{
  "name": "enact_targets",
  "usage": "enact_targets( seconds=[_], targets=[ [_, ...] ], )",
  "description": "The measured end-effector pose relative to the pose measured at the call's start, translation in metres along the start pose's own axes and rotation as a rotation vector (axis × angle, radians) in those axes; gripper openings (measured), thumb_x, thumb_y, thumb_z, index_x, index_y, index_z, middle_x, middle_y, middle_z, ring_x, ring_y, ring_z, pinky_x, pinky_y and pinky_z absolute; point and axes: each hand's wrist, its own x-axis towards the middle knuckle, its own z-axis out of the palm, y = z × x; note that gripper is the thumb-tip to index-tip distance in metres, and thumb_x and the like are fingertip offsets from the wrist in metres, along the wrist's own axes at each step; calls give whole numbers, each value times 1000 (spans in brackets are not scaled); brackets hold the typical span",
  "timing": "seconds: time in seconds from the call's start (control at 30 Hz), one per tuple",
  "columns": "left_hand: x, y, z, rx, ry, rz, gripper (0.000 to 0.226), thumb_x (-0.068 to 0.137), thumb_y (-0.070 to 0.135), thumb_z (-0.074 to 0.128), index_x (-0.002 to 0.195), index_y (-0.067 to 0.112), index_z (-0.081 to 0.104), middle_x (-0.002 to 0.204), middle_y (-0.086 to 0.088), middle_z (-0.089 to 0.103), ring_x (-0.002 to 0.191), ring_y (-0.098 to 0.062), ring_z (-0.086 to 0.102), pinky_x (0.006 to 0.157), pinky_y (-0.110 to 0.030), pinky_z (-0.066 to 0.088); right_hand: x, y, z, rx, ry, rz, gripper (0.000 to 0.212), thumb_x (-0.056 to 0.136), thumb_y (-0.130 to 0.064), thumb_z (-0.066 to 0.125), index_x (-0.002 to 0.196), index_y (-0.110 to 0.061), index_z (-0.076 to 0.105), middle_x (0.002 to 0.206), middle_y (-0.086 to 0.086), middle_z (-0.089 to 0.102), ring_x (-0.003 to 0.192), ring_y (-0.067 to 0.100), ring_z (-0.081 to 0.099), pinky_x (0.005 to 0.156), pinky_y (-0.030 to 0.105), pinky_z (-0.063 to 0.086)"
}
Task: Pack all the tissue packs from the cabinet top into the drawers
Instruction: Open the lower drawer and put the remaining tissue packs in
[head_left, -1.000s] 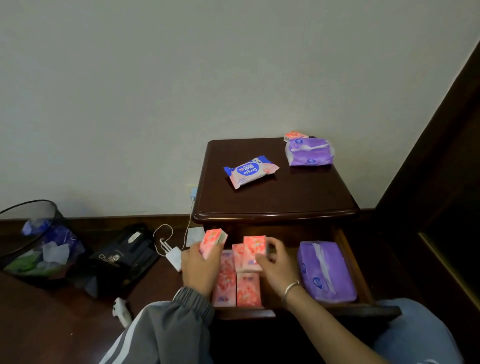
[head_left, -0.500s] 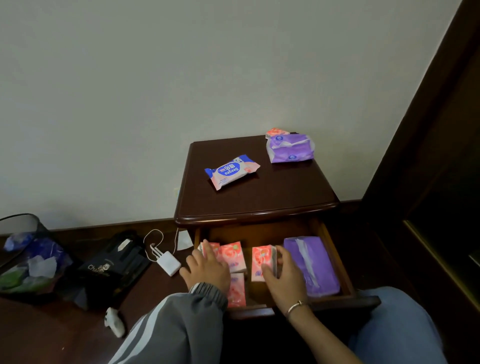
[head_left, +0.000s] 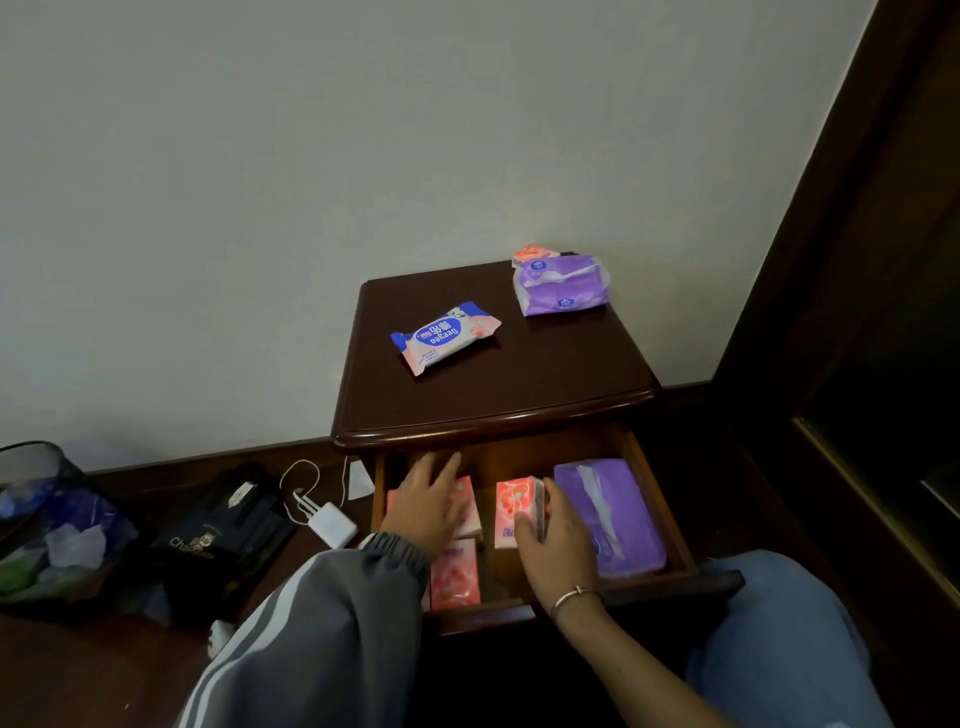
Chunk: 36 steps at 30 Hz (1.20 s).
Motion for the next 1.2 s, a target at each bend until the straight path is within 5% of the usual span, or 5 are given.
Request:
enact_targets(
  seconds=[0.17, 0.37, 0.67, 0.97, 1.2],
  targets=[
    [13, 1, 12, 286, -255, 94, 60, 92, 61, 30, 147, 44, 13, 159, 7, 6, 146, -26, 5, 110, -66, 5, 2, 0, 3, -10, 1, 9, 54, 93, -32, 52, 142, -22, 33, 137, 1, 50, 123, 19, 52, 96, 31, 47],
    [23, -6, 4, 343, -349, 148, 61, 83, 58, 46, 138, 36, 34, 149, 3, 26, 134, -29, 29, 108, -67, 15, 2, 2, 5, -20, 15, 1, 54, 93, -33, 53, 142, -23, 33, 138, 0, 49, 124, 17, 50, 96, 27, 45],
    [19, 0, 8, 467, -252, 396, 42, 89, 46, 40, 122, 28, 58, 145, 5, 34, 139, -19, 21, 111, -60, 14, -2, 2, 6, 22, 138, 12, 56, 93, -36, 51, 144, -22, 31, 139, 0, 49, 121, 15, 53, 88, 20, 47],
    [12, -2, 1, 466, -375, 381, 56, 93, 60, 26, 132, 28, 48, 155, 3, 22, 146, -19, 2, 114, -60, 1, -1, -2, 2, -21, 84, 57, 55, 95, -35, 48, 145, -22, 28, 139, 2, 49, 121, 17, 53, 91, 26, 49],
    [-18, -30, -17, 84, -185, 234, 59, 92, 61, 34, 146, 45, 18, 153, 21, -11, 143, -9, -13, 115, -51, 1, 3, 0, 6, -319, -129, 113, 41, 88, -35, 54, 127, -25, 43, 120, 6, 60, 111, 28, 56, 89, 37, 48]
  ],
)
